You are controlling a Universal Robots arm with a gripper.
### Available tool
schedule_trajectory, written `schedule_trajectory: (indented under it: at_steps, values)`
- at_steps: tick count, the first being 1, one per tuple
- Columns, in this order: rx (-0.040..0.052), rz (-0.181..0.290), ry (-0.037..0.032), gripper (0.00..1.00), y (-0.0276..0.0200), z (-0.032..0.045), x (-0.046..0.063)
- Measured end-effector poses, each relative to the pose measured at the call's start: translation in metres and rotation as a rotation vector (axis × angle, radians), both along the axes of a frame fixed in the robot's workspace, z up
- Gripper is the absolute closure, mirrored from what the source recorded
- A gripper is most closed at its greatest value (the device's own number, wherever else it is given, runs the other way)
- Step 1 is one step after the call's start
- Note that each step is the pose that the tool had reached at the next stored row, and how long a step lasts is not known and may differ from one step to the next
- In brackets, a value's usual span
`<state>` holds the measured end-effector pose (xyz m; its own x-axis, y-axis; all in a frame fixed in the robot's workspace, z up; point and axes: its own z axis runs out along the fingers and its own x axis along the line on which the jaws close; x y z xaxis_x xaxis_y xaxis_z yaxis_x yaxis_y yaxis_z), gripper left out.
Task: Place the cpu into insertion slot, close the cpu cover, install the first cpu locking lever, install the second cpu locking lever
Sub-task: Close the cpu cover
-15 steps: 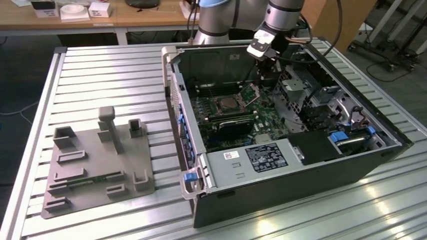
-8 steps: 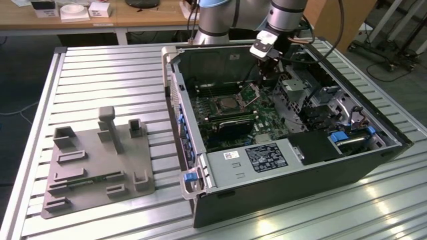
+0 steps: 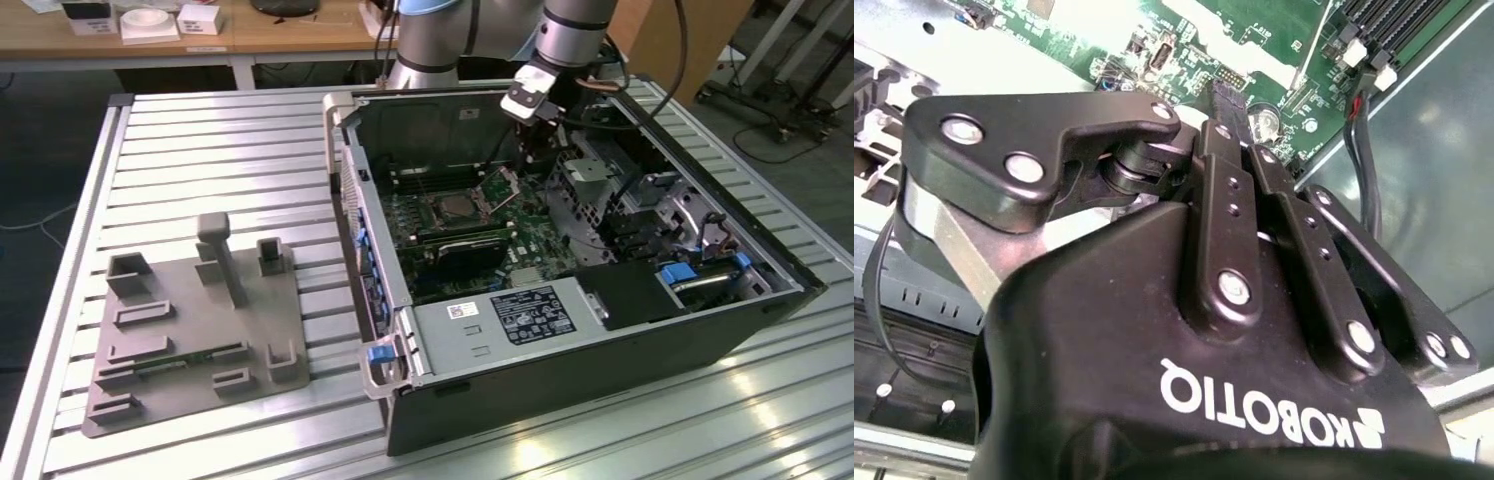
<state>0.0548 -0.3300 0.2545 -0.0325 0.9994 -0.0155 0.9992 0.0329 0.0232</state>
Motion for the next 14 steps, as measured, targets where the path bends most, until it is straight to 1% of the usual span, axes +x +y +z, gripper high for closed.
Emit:
schedule_trajectory:
  at_steps: [4, 7, 14]
  values:
    - [-0.0001, 0.000, 0.0061, 0.90, 0.0000, -0.0050, 0.000]
    - [0.0000, 0.000, 0.0088, 0.90, 0.0000, -0.0086, 0.001]
    - [0.0000, 0.000, 0.0108, 0.90, 0.0000, -0.0141, 0.001]
